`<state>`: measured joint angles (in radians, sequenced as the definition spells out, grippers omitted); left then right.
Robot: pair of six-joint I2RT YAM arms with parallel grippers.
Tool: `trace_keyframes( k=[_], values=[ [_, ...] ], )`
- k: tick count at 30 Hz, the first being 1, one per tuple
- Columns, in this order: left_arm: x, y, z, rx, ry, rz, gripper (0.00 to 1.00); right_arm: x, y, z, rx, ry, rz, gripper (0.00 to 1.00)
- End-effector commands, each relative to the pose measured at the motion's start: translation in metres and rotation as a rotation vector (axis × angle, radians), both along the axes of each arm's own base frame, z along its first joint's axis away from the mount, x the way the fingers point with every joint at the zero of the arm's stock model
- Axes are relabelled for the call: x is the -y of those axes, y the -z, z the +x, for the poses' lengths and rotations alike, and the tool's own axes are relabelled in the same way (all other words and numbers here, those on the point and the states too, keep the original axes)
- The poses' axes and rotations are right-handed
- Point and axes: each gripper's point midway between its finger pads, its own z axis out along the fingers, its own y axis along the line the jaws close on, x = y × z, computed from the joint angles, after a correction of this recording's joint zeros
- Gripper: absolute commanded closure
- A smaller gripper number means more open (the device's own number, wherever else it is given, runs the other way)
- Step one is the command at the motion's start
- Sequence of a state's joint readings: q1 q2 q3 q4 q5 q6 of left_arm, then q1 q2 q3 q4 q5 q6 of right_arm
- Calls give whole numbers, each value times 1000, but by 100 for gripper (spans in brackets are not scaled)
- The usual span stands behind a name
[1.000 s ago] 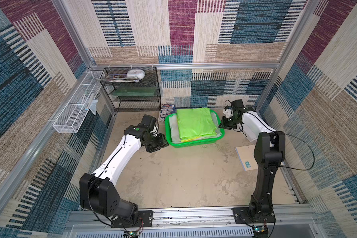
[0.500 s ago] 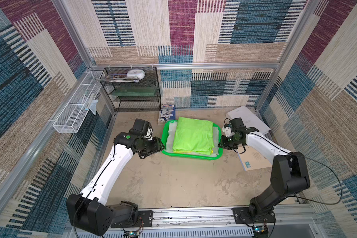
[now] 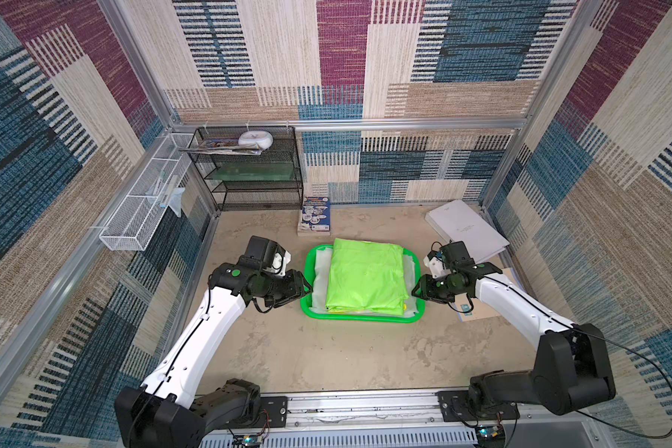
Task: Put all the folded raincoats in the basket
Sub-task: Move the basket to the center of the board, then adjust the raincoat in the basket.
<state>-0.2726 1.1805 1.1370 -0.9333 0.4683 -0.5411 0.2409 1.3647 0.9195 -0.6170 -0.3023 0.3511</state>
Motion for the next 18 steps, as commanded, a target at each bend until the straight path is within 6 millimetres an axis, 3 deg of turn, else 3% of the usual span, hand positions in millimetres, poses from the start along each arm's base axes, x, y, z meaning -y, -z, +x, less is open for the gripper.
trace_keyframes(
  k=[1, 3, 5, 7, 9, 11, 14, 18],
  values=[
    [16, -17, 4, 49, 51, -95, 44, 24, -14, 18, 66, 72, -137, 39],
    [28, -25, 4, 60, 95, -141, 48, 35, -33, 30, 105, 105, -199, 38],
    [40, -29, 6, 67, 134, -163, 57, 33, -58, 41, 163, 115, -182, 38],
    [56, -33, 8, 68, 184, -186, 63, 19, -84, 52, 227, 104, -102, 41],
    [72, -32, 13, 68, 230, -196, 68, -7, -114, 65, 318, 57, 54, 45],
    [84, -25, 23, 70, 250, -194, 74, -26, -128, 77, 352, 61, 192, 51],
    [97, -16, 46, 94, 217, -200, 81, -68, -134, 89, 293, -8, 426, 59],
    [120, -1, 61, 77, 256, -229, 81, -105, -106, 107, 189, -38, 473, 64]
  ],
)
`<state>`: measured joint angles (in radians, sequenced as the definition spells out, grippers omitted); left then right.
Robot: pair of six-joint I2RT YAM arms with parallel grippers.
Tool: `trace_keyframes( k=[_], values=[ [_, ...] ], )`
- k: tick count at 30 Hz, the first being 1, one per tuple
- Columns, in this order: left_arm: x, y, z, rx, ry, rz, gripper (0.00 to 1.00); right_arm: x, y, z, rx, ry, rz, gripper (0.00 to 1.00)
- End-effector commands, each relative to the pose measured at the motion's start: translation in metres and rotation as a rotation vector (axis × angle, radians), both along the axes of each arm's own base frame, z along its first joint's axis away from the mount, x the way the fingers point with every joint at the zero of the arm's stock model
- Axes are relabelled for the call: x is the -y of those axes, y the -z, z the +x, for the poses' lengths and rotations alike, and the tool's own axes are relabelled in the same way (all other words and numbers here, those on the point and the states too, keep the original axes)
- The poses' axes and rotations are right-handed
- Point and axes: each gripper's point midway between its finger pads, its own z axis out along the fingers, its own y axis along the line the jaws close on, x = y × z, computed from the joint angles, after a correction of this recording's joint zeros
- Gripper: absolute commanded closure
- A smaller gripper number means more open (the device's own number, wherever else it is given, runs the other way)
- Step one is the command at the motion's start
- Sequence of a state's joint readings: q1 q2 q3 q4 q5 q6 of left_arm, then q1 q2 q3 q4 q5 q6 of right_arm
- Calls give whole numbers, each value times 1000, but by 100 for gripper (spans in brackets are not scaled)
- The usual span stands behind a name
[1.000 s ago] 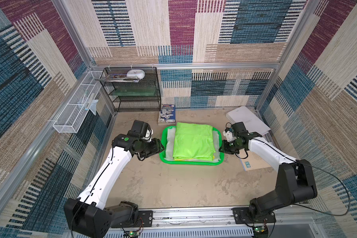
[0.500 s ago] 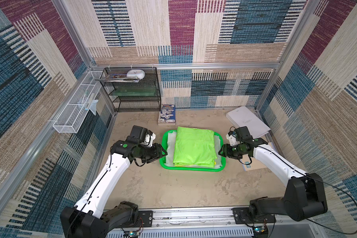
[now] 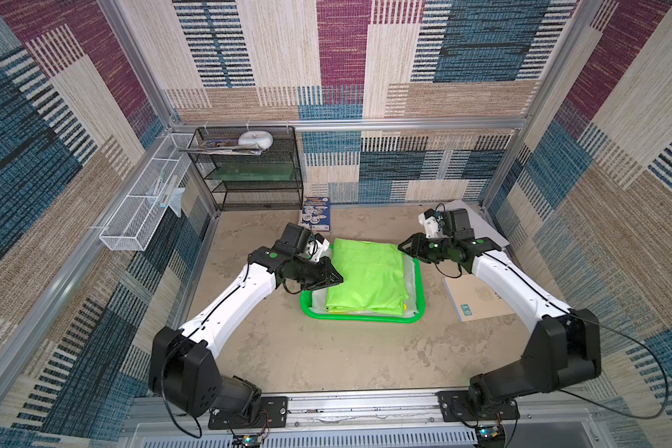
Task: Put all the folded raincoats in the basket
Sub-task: Adjust the raincoat in the basket.
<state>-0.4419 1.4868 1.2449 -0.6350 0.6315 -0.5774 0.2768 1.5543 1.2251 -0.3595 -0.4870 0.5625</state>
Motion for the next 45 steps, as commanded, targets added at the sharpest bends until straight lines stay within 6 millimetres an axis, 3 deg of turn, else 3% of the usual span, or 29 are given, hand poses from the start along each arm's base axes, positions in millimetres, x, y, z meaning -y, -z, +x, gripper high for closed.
trace_keyframes(
  k=[1, 3, 7, 11, 14, 19, 22, 28, 30, 33, 38, 45],
  values=[
    [20, -1, 17, 36, 24, -45, 81, -42, -6, 10, -18, -81, 134, 64],
    [24, 14, 15, 9, 40, -16, 82, -51, 13, 13, -38, -102, 122, 65],
    [17, 51, 4, -50, 47, 42, 83, -47, 50, 15, -101, -86, 69, 66],
    [-5, 96, -11, -122, 5, 162, 83, -43, 75, 15, -124, -84, 16, 67],
    [-15, 116, -23, -153, -7, 203, 83, -40, 90, 18, -131, -86, -23, 67],
    [-26, 117, -34, -149, -16, 229, 81, -39, 99, 16, -149, -102, -44, 67],
    [-26, 96, -31, -125, 1, 242, 79, -42, 90, 15, -145, -121, -24, 66],
    [-6, 5, 3, 57, 20, 147, 71, -48, 27, 3, -67, -155, 37, 59],
    [2, -10, 19, 84, 24, 142, 70, -45, 21, -10, -71, -158, 50, 60],
    [11, -8, 44, 49, 17, 178, 71, -49, 24, -41, -105, -204, 98, 64],
    [24, 19, 93, 55, -4, 250, 72, -51, 52, -87, -171, -261, 43, 66],
    [25, 59, 131, 20, -33, 330, 70, -37, 92, -117, -243, -267, -32, 66]
  ],
)
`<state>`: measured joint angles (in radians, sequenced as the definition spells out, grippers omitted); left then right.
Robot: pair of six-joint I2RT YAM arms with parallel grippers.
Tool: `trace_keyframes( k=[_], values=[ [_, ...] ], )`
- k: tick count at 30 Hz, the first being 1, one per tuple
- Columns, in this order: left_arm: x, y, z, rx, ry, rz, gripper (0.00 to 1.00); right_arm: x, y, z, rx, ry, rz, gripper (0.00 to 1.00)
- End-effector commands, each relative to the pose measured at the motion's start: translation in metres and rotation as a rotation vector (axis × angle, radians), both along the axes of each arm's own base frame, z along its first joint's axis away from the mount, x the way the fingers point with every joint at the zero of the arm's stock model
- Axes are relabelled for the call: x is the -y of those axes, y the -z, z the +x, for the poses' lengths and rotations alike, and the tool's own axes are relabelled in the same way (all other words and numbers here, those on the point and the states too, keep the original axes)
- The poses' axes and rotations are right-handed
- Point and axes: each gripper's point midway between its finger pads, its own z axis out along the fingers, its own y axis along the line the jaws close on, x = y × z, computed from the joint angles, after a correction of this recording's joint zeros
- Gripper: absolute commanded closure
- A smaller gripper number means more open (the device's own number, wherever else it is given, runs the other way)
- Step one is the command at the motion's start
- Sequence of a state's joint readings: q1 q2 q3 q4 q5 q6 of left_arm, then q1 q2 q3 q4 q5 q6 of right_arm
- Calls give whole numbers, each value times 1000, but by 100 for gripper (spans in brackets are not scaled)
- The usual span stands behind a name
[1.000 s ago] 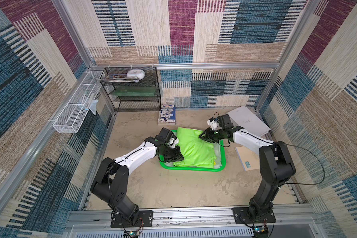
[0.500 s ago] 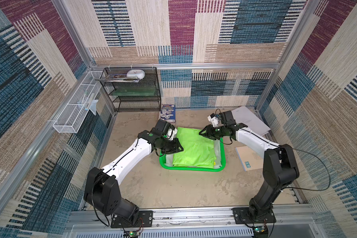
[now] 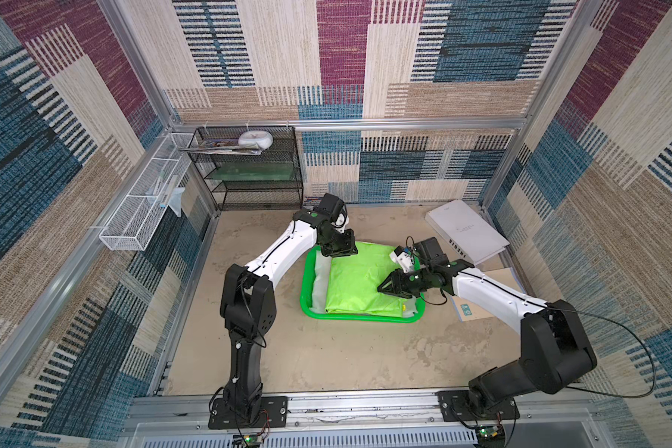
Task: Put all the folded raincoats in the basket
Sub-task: Adjust the raincoat in the basket, then reset both arms
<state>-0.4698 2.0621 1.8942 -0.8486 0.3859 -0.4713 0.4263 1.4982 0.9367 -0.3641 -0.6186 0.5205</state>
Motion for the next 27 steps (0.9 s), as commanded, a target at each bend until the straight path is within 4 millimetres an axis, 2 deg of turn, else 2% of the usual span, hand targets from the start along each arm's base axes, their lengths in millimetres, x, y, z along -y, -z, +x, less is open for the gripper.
trace_keyframes(
  k=[1, 5, 8, 11, 14, 17, 19, 21, 23, 24, 25, 27],
  values=[
    [-10, 22, 8, -29, -18, 66, 70, 6, 17, -9, -21, -16, -43, 65],
    [-12, 45, 11, -67, -22, 87, 70, 9, 27, -10, -38, -20, -72, 65],
    [-15, 39, 12, -46, -22, 95, 68, 6, 11, -3, 7, -24, -57, 64],
    [-17, 2, 11, 39, -13, 75, 62, 5, -20, 11, 97, -19, -61, 59],
    [-34, -56, 4, 197, -42, 78, 51, 12, -60, 31, 240, 22, -98, 48],
    [-70, -111, -13, 405, -128, 116, 43, 41, -103, 56, 397, 154, -183, 41],
    [-106, -131, -32, 538, -224, 168, 33, 68, -129, 69, 506, 291, -235, 37],
    [-143, -140, -53, 640, -329, 227, 28, 98, -143, 76, 605, 427, -299, 33],
    [-176, -137, -75, 734, -412, 293, 25, 133, -148, 78, 692, 579, -365, 26],
    [-193, -133, -86, 799, -453, 325, 23, 153, -141, 77, 707, 677, -393, 18],
    [-210, -125, -96, 853, -498, 360, 18, 167, -138, 74, 742, 742, -393, 16],
    [-231, -105, -113, 922, -539, 418, 15, 184, -126, 68, 801, 811, -388, 13]
  ],
)
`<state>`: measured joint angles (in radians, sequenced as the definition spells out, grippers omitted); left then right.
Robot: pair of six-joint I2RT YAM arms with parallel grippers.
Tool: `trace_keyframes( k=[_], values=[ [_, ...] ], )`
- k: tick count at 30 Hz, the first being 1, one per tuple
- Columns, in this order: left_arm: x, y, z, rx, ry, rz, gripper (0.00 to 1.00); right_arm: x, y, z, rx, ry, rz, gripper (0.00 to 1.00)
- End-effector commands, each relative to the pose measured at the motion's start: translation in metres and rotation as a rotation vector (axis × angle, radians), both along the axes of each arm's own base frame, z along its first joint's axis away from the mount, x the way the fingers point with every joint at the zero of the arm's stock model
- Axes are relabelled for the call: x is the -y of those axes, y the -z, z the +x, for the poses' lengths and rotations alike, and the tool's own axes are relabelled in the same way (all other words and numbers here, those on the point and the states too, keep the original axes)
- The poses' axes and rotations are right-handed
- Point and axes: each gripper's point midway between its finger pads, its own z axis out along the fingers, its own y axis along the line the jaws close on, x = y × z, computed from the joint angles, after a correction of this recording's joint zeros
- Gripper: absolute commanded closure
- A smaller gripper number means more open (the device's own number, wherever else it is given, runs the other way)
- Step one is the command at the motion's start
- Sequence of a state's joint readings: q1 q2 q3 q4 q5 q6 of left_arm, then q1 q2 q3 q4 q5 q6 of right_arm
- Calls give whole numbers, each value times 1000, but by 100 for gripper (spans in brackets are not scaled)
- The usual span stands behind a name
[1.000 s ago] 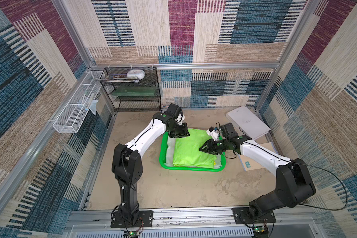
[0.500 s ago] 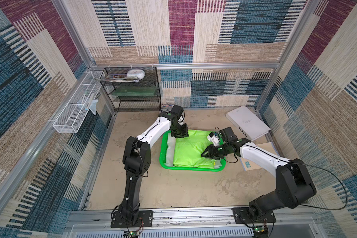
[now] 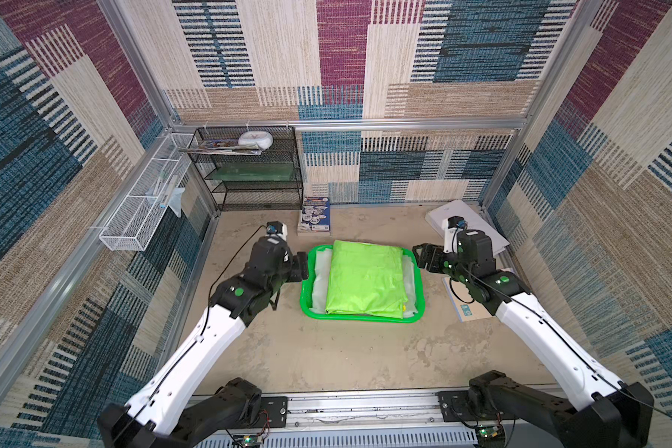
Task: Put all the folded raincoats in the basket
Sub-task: Reset both arms
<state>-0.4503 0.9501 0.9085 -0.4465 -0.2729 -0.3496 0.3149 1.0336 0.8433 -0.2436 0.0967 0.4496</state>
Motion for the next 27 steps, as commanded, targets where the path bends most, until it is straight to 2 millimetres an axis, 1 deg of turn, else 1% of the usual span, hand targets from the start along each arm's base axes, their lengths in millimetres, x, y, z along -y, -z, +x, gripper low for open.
trace_keyframes(
  k=[1, 3, 4, 6, 7, 9, 11, 14, 16, 19, 20, 21, 22, 23, 24, 25, 26, 27],
  values=[
    [-51, -3, -6, 224, -201, 128, 14, 52, -2, 6, 181, 270, -21, 11],
    [-68, 16, -15, 234, -273, 160, 13, 69, 19, 0, 181, 339, -57, 11],
    [-72, 28, -16, 229, -288, 185, 12, 79, 32, -3, 161, 389, -92, 10],
    [-75, 44, -15, 215, -293, 236, 12, 95, 52, -7, 131, 458, -164, 9],
    [-75, 52, -12, 206, -287, 264, 12, 99, 62, -8, 114, 468, -204, 8],
    [-78, 68, -8, 188, -292, 321, 11, 109, 76, -10, 96, 508, -265, 5],
    [-85, 82, -4, 158, -311, 347, 11, 114, 84, -10, 111, 524, -306, 4],
    [-100, 93, 9, 142, -337, 320, 12, 113, 75, 4, 163, 480, -352, 2],
    [-111, 102, 20, 135, -356, 263, 13, 118, 70, 12, 206, 495, -385, 2],
    [-119, 115, 39, 166, -348, 183, 15, 130, 81, 14, 254, 515, -436, 2],
    [-118, 119, 45, 183, -326, 169, 16, 135, 87, 14, 257, 518, -434, 2],
    [-113, 122, 55, 205, -277, 163, 18, 142, 92, 14, 264, 525, -428, 2],
    [-114, 129, 64, 185, -272, 181, 20, 151, 92, 13, 279, 553, -419, 2],
    [-115, 132, 71, 143, -269, 203, 23, 155, 92, 14, 278, 558, -409, 2],
    [-108, 138, 75, 98, -209, 231, 26, 157, 88, 13, 318, 542, -389, 2],
    [-105, 138, 78, 126, -183, 249, 27, 157, 82, 11, 373, 533, -361, 2],
    [-108, 136, 77, 130, -193, 257, 27, 152, 78, 14, 402, 488, -373, 2],
    [-112, 131, 78, 172, -208, 253, 27, 152, 81, 16, 405, 473, -372, 2]
  ],
)
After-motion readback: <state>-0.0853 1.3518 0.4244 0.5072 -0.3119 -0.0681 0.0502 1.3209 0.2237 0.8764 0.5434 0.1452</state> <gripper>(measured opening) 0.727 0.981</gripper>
